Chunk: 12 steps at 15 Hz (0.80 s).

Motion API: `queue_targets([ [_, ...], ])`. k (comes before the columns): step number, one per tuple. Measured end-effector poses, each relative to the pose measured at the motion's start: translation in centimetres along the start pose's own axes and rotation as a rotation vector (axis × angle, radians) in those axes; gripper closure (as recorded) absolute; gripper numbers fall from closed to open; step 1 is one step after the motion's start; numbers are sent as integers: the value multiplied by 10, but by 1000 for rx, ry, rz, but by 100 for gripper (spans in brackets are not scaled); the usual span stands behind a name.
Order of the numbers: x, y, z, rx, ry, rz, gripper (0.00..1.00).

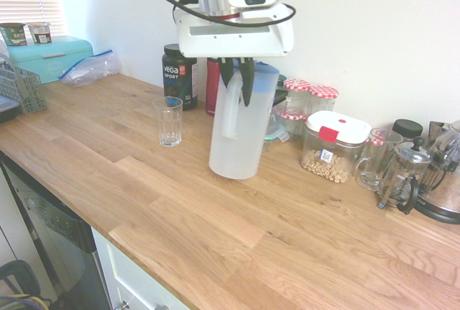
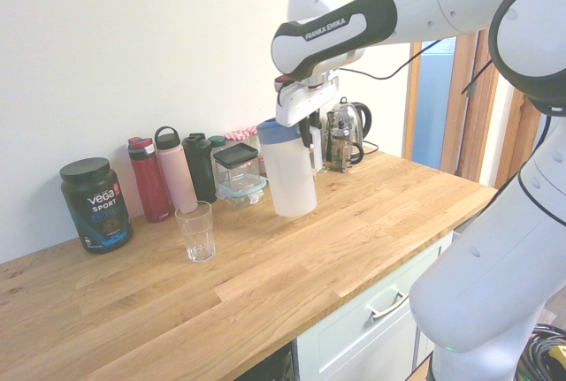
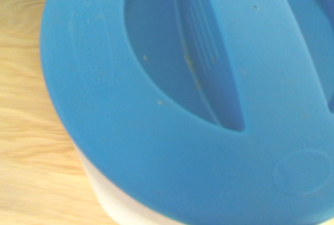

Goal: Pour me some water

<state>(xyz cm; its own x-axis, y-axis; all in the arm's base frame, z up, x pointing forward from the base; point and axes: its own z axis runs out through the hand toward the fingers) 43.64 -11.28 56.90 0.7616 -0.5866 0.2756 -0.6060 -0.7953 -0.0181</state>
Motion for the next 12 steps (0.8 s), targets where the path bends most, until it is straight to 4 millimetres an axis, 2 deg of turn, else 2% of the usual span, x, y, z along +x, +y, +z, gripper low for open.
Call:
queue_targets([
  [4,4,32,19,4,21,36,100],
  [12,4,59,48,52,83,113,100],
])
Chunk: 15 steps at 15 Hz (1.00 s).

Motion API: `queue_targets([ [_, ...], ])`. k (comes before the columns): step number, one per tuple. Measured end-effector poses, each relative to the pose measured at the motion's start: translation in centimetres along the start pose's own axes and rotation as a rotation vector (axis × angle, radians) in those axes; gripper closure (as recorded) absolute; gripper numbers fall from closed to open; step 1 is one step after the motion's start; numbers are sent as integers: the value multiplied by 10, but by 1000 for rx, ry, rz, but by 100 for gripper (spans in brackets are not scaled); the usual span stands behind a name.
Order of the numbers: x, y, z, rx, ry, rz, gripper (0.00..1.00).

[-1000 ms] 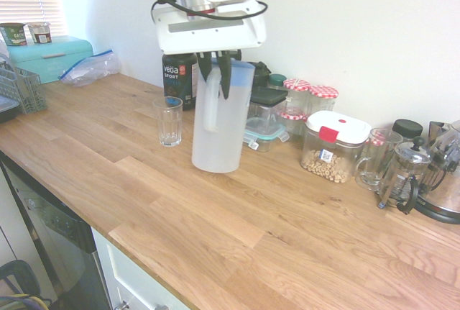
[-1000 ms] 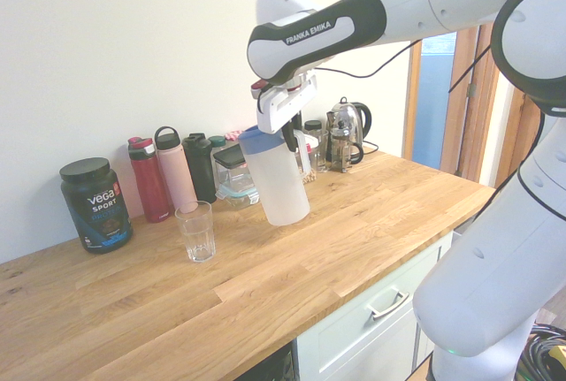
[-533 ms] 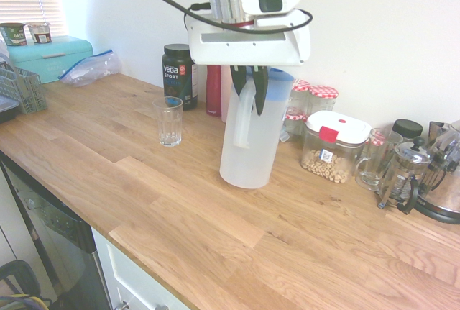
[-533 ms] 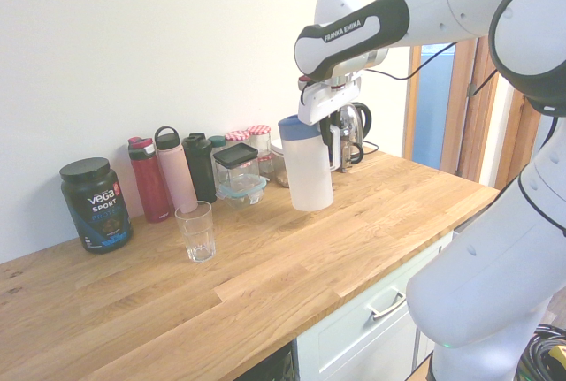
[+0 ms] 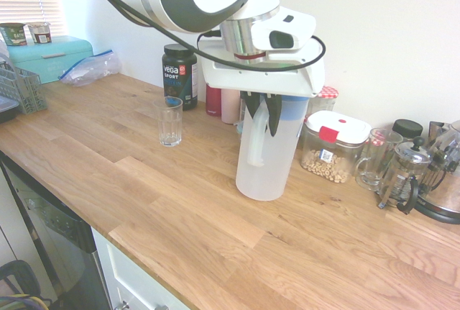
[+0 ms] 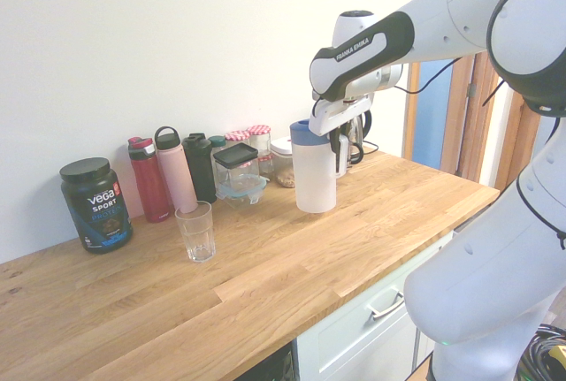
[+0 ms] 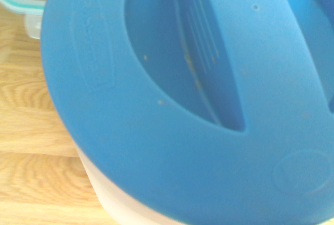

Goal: Pour me some water

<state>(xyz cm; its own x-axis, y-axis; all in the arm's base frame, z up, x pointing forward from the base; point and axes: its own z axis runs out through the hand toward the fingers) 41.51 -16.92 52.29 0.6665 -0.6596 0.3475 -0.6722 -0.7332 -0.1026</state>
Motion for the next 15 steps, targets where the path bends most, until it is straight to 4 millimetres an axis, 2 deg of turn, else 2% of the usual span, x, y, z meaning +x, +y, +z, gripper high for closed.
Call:
queue_targets([
  [5,-13,8,24,-11,35,-9,100],
  [8,-17,9,30,-10,64,-16,100],
  [9,-17,10,30,-10,66,-16,0],
  [15,-20,11,32,-12,62,-11,0],
])
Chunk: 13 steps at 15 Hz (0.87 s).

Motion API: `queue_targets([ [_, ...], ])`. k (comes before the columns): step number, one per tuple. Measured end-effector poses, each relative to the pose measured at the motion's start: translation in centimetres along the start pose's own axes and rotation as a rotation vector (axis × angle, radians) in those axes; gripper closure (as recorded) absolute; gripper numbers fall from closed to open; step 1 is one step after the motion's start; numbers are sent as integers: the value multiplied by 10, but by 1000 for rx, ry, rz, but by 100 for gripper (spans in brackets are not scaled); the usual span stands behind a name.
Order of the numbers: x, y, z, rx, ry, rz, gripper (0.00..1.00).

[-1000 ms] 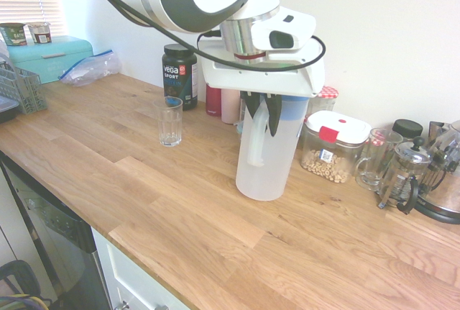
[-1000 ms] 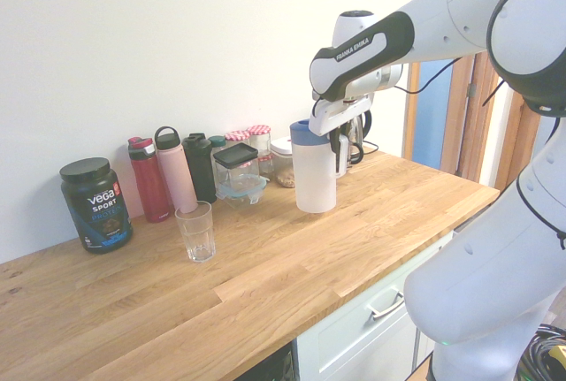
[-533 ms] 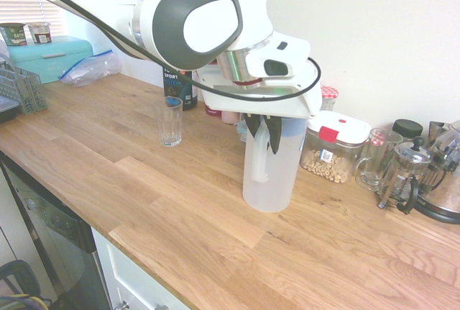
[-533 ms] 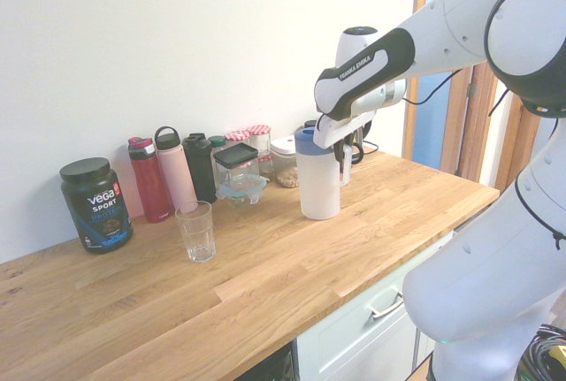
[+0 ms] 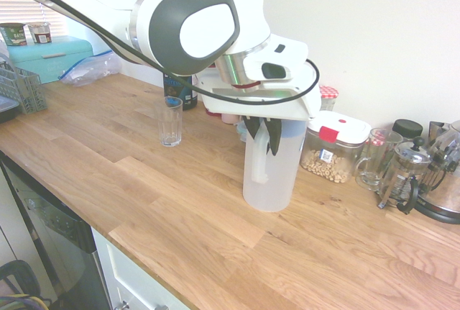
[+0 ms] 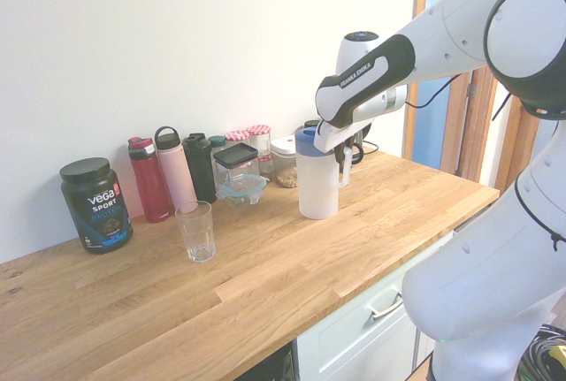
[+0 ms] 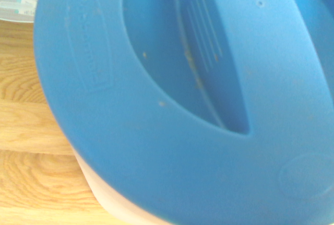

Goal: Pour me some water

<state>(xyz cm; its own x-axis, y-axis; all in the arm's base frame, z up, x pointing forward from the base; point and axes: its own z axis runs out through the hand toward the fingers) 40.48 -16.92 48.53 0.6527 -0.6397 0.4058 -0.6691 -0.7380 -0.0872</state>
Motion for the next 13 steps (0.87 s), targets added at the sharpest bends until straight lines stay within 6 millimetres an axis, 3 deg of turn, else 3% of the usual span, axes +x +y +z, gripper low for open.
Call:
queue_targets([
  [6,-8,6,0,2,-73,46,0],
  [10,-1,15,-37,2,-188,121,0],
  [13,-9,23,-59,-50,-289,163,0],
])
